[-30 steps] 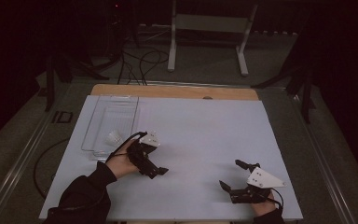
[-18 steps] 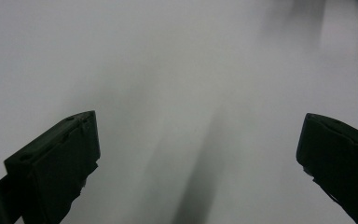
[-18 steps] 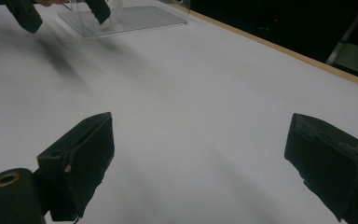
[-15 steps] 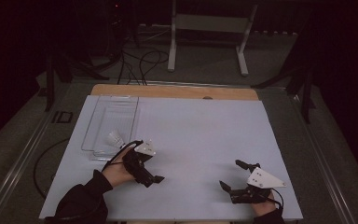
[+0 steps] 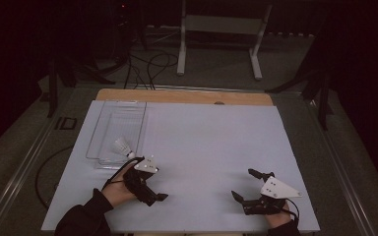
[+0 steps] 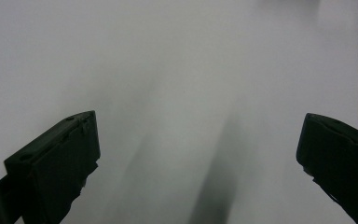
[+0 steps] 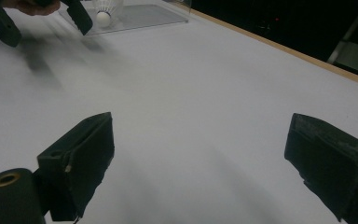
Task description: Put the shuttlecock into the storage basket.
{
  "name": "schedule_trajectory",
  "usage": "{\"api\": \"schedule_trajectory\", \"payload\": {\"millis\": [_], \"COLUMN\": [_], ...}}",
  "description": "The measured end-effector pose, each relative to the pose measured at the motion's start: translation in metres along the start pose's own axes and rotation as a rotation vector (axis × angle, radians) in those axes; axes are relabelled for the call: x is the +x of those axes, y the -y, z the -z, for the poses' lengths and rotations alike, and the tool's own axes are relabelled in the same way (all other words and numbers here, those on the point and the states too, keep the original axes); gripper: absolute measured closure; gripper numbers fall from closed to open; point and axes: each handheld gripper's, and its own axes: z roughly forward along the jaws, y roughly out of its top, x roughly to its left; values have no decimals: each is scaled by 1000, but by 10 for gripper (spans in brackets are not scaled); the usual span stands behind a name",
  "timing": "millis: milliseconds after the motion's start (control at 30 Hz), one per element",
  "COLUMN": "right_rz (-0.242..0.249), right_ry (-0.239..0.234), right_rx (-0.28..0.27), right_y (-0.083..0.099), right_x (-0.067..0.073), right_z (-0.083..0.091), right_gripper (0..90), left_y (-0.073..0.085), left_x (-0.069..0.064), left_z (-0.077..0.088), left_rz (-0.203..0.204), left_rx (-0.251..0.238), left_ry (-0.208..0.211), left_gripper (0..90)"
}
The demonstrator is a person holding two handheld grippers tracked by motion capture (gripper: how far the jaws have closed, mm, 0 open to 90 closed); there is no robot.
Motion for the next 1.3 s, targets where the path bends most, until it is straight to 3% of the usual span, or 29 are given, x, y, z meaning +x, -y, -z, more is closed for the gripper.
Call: {"api": "schedule_trajectory", "payload": {"millis": [367, 833, 1067, 1300], "right_rz": [2, 7, 7, 7], "right_ry": [4, 3, 9, 10], "right_rx": [1, 9, 11, 15], "right_y": [0, 1, 1, 1], "right_x": [1, 2, 2, 1], "right_z": [1, 3, 3, 3], "right_gripper": [82, 82, 82, 83], "left_y": [16, 39, 43, 50], "left_x": [-5, -3, -5, -4], "left_z": [3, 12, 15, 18], "left_rz": [0, 75, 78, 98], "left_rx": [-18, -54, -62, -75], "left_ry": [-11, -39, -78, -87], "left_gripper": [1, 2, 2, 2]}}
